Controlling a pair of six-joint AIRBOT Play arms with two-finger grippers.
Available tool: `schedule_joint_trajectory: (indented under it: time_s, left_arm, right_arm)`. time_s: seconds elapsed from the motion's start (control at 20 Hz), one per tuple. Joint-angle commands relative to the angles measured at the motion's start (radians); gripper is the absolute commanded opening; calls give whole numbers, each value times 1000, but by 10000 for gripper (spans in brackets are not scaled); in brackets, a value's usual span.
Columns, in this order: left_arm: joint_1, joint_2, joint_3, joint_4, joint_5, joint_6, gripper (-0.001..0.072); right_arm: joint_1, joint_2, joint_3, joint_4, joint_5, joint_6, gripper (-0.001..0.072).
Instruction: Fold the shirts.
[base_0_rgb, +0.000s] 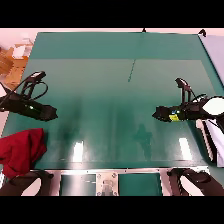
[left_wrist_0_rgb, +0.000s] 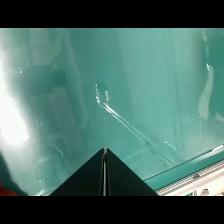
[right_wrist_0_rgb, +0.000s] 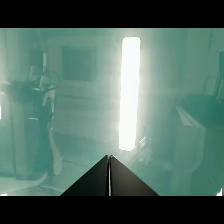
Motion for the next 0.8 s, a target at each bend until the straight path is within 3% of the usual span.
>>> schedule_joint_trajectory:
  time_s: [0.0,0.1,0.25,0.3,0.35,0.4,0.7,0.75]
  left_arm:
    - [0,1,0,22,0,-2,25]
    - [0,1,0,142,-35,-54,25]
    - [0,2,-49,443,-111,-141,27]
    - [1,2,-98,530,-122,-158,243]
    - [1,2,-158,590,-105,-184,637]
    - [1,2,-231,639,-60,-208,720]
    - [1,-3,-524,766,307,-208,712]
    - [0,-3,-541,769,344,-208,553]
  right_arm:
    - [0,1,0,0,-1,0,16]
    - [0,1,0,0,-1,0,16]
    - [0,1,0,0,-1,0,16]
    - [0,1,0,0,-1,0,16]
    - [0,1,0,0,-1,0,16]
    - [0,1,0,0,-1,0,16]
    - [0,1,0,0,-1,0,16]
    - [0,1,0,1,-1,0,16]
